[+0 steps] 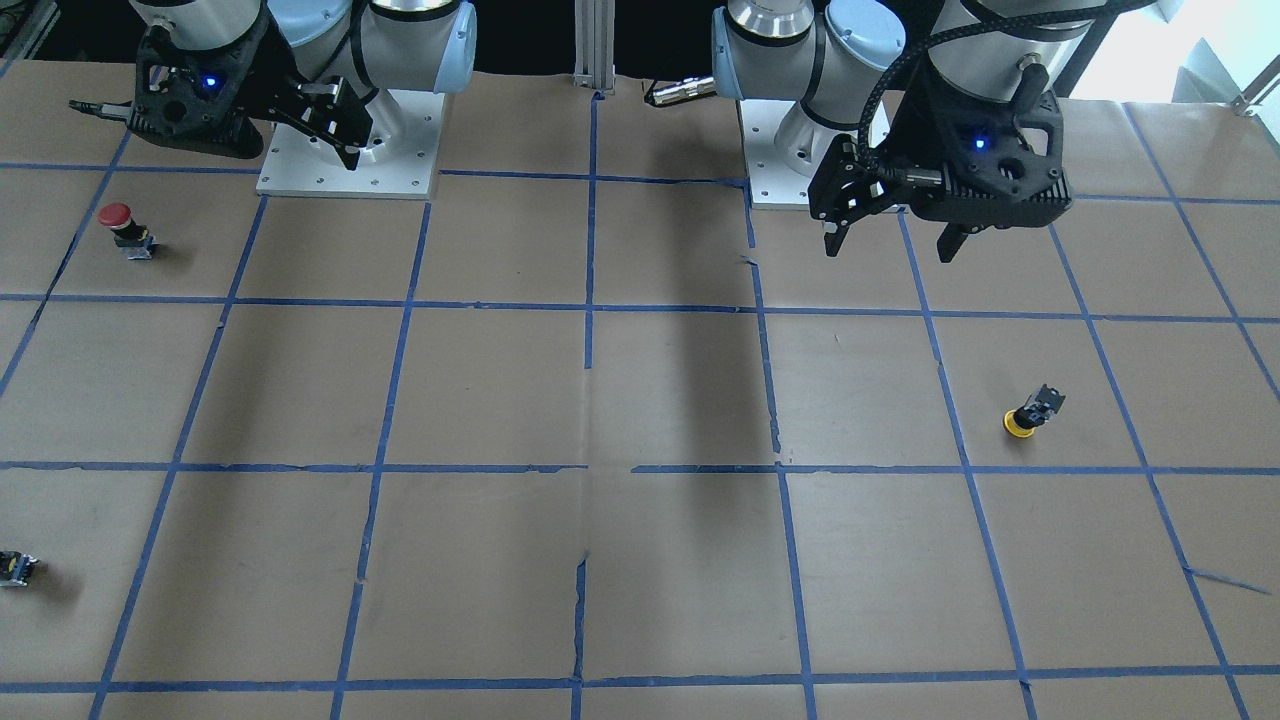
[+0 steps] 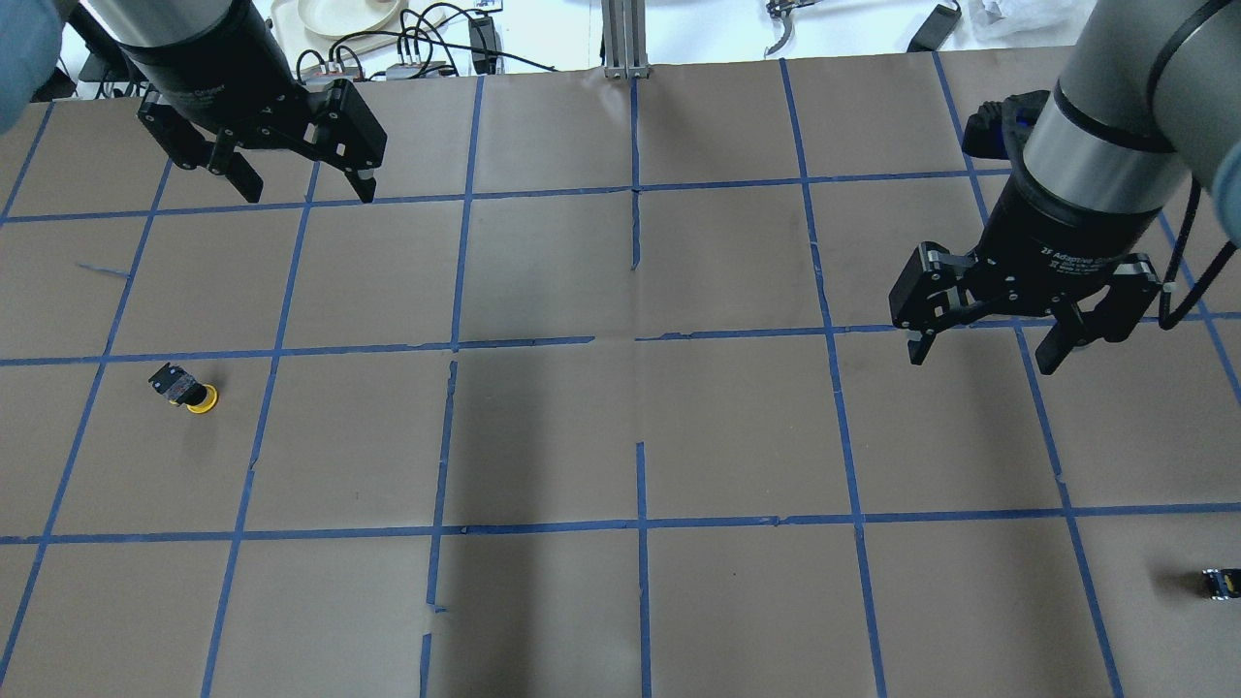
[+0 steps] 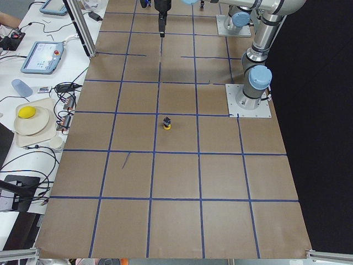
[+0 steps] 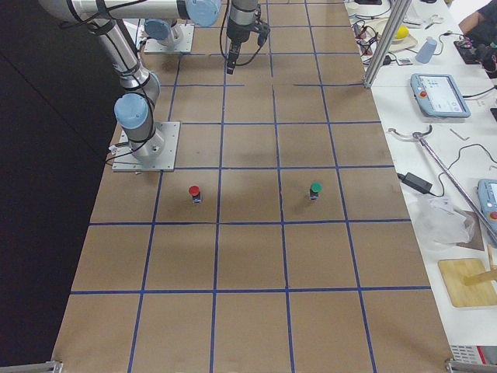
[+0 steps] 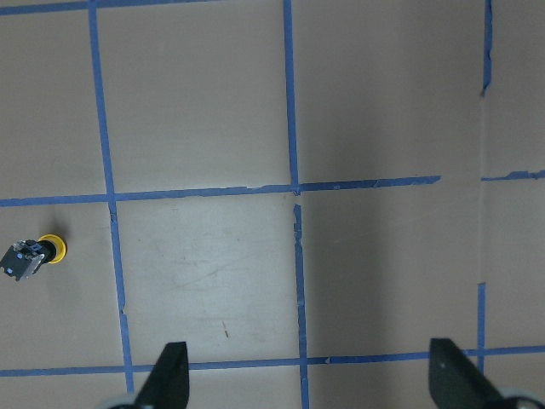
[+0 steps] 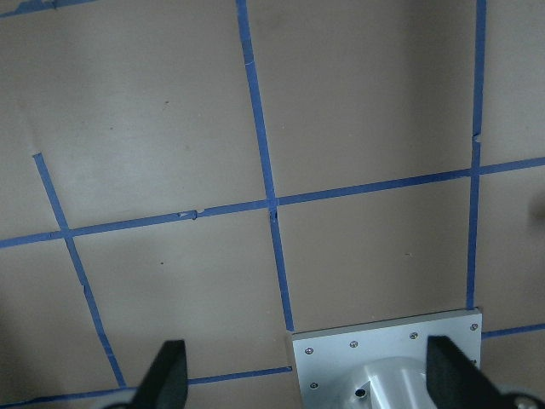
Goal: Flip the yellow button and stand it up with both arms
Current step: 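Move the left gripper toward the yellow button lying on the table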
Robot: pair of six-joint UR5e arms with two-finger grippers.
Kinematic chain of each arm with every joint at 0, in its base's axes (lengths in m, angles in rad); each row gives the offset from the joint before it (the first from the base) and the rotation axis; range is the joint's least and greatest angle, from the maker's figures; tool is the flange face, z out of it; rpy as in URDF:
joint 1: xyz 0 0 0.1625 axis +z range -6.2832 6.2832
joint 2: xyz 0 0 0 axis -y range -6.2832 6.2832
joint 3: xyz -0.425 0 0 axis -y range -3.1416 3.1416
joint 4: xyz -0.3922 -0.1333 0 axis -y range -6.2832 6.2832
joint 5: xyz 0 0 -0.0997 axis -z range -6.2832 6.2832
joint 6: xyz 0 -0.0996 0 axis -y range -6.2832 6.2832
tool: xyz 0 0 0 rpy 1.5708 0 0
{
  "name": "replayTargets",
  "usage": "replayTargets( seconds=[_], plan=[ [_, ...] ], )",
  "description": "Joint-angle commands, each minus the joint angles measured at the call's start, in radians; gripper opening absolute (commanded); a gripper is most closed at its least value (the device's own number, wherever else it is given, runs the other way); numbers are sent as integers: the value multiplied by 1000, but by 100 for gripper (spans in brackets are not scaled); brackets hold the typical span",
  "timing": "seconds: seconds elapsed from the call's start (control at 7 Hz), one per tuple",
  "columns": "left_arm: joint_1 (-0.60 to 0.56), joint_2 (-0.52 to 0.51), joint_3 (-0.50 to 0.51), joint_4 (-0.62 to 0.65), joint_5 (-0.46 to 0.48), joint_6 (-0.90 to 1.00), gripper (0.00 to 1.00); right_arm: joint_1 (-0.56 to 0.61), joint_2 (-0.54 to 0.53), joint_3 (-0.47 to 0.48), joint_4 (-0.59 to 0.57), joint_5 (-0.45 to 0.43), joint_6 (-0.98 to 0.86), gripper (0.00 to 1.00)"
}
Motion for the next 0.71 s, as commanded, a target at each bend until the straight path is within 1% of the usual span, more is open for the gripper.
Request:
replayTargets(
  seconds=[0.0, 0.29, 0.43, 0.57],
  plan=[
    [16, 11, -13, 26, 0, -6, 100, 0, -3, 0, 0, 1, 0, 100],
    [29, 11, -19, 21, 4, 10, 100, 0, -2, 0, -26, 2, 0, 100],
    [50, 11, -53, 23, 12, 26, 100, 0, -2, 3, -29, -1, 0, 100],
    [122, 12, -92, 32, 9, 120, 100, 0, -5, 8, -29, 2, 2, 100]
  ],
)
